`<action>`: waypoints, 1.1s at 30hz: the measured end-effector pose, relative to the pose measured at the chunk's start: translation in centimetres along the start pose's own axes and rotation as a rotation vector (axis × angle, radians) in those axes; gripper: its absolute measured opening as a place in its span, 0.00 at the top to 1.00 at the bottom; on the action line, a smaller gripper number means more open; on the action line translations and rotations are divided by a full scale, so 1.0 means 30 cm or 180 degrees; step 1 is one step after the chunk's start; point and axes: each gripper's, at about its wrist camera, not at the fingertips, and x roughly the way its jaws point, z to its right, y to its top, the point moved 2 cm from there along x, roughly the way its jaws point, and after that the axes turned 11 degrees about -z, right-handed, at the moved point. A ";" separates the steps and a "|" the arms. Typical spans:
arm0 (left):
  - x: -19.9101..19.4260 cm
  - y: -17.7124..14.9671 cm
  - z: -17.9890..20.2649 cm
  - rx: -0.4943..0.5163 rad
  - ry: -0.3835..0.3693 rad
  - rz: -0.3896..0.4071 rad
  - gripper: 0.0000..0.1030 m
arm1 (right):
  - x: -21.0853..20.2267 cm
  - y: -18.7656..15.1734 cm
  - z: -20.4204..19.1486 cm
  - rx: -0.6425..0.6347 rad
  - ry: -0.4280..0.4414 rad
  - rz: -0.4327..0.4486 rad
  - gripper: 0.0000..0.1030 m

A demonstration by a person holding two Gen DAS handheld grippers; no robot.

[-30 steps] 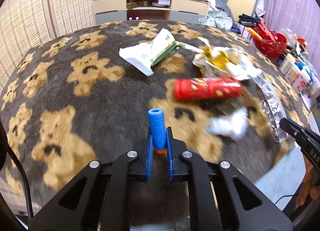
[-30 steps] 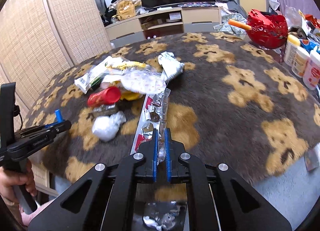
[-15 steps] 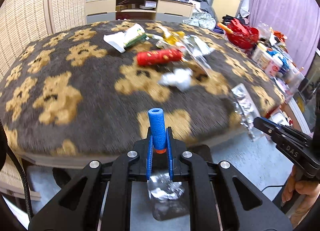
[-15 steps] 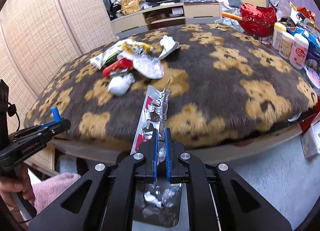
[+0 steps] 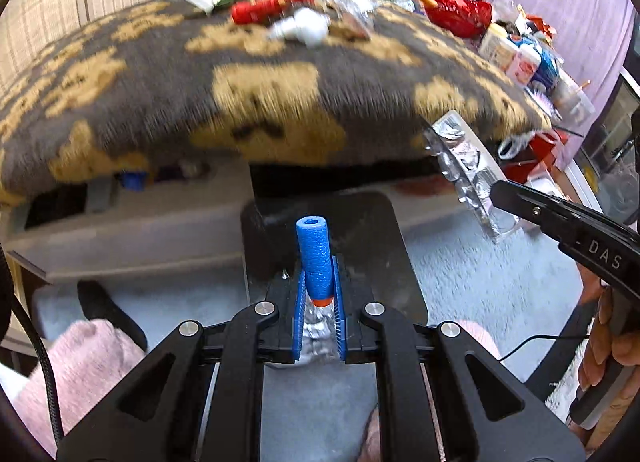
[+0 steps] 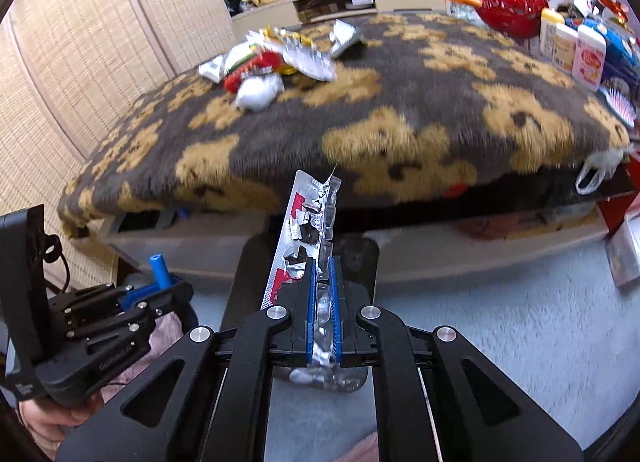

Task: Collect trash
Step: 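Move both tools over the bin and open them to drop the items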

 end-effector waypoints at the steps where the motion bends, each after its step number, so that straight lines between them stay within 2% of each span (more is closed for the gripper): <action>1: 0.016 -0.011 0.003 0.0000 -0.0005 -0.0024 0.89 | 0.020 -0.010 0.005 0.0026 0.0031 -0.0051 0.92; 4: 0.067 -0.035 0.003 -0.0020 -0.0044 -0.0137 0.89 | 0.079 -0.033 0.026 0.0132 0.0155 -0.0219 0.92; 9: 0.158 -0.071 0.004 -0.0032 -0.0146 -0.0353 0.89 | 0.193 -0.067 0.029 0.0167 0.0114 -0.0466 0.92; 15: 0.235 -0.090 -0.006 -0.0062 -0.0231 -0.0523 0.89 | 0.269 -0.064 0.012 0.0179 0.0124 -0.0610 0.92; 24: 0.262 -0.070 -0.027 -0.0124 -0.0301 -0.0565 0.88 | 0.311 -0.034 0.007 0.0222 0.0153 -0.0660 0.89; 26: 0.255 -0.066 -0.035 -0.0158 -0.0296 -0.0548 0.78 | 0.307 -0.023 0.009 0.0228 0.0122 -0.0627 0.88; 27: 0.246 -0.065 -0.038 -0.0177 -0.0286 -0.0523 0.65 | 0.302 -0.018 0.012 0.0244 0.0098 -0.0605 0.84; 28: 0.237 -0.064 -0.039 -0.0185 -0.0271 -0.0495 0.57 | 0.297 -0.012 0.016 0.0257 0.0095 -0.0591 0.69; 30: 0.213 -0.062 -0.046 -0.0200 -0.0243 -0.0429 0.49 | 0.275 -0.005 0.025 0.0287 0.0100 -0.0521 0.48; 32: 0.187 -0.057 -0.052 -0.0218 -0.0219 -0.0373 0.43 | 0.249 0.001 0.032 0.0303 0.0069 -0.0450 0.48; 33: 0.175 -0.054 -0.052 -0.0222 -0.0211 -0.0352 0.38 | 0.232 0.004 0.035 0.0311 0.0054 -0.0413 0.43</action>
